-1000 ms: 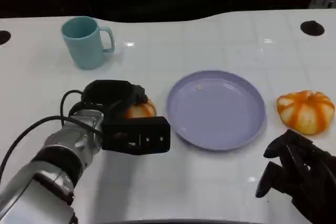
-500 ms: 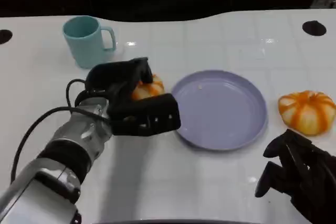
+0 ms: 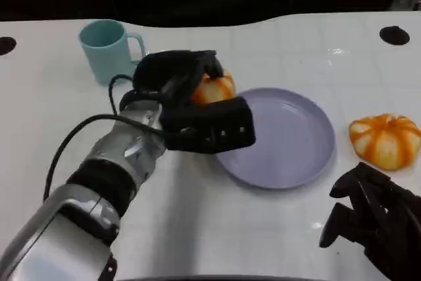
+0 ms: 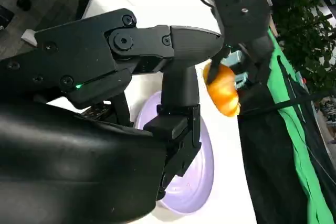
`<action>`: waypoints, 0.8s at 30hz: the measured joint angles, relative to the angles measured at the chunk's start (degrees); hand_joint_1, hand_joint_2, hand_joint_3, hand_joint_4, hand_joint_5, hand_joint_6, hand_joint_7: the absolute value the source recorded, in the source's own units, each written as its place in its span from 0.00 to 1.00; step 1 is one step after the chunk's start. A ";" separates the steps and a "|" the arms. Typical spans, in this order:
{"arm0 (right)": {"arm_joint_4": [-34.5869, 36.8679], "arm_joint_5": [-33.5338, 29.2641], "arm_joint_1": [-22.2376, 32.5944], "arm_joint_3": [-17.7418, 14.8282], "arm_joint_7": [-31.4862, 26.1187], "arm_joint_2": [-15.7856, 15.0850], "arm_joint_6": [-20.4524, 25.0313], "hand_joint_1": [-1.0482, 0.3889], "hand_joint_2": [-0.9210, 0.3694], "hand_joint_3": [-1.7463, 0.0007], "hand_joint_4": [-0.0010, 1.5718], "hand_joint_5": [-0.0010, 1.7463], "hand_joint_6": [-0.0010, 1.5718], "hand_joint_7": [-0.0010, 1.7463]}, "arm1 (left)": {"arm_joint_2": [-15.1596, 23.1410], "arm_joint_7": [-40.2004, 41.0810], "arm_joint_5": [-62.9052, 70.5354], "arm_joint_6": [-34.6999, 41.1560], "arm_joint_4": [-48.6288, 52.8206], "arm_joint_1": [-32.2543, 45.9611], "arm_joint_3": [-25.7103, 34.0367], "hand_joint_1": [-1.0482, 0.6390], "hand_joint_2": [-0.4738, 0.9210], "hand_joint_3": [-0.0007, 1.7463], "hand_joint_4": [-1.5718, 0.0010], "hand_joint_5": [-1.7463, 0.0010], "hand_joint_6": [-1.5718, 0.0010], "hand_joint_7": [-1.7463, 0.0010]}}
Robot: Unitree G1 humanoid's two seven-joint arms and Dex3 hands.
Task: Grasp the bread from the table and place it into the plate.
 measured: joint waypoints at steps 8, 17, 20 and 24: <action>0.03 -0.07 0.06 0.06 -0.08 0.00 -0.02 0.40 0.00 0.80 0.41 1.00 0.33 0.92 | -3.27 -0.08 0.76 -2.80 1.33 -1.46 -0.86 0.48 0.95 0.16 0.42 0.00 0.48 0.49; 0.02 -0.16 0.16 0.23 -0.24 0.04 -0.04 0.40 0.00 0.80 0.41 1.00 0.32 0.92 | -8.01 -1.58 0.02 -3.45 4.78 -3.84 -0.81 0.49 0.87 0.31 0.43 0.00 0.51 0.39; 0.01 -0.17 0.30 0.31 -0.28 0.04 -0.04 0.40 0.00 0.80 0.41 1.00 0.32 0.92 | -9.39 -2.52 -0.45 -2.99 6.31 -5.10 -0.77 0.48 0.86 0.36 0.43 0.00 0.46 0.51; -0.01 -0.30 0.43 0.65 -0.28 0.06 -0.24 0.41 0.00 0.79 0.41 1.00 0.32 0.92 | -10.98 -3.48 -0.95 -2.55 7.98 -5.99 -0.83 0.49 0.90 0.32 0.47 0.00 0.50 0.58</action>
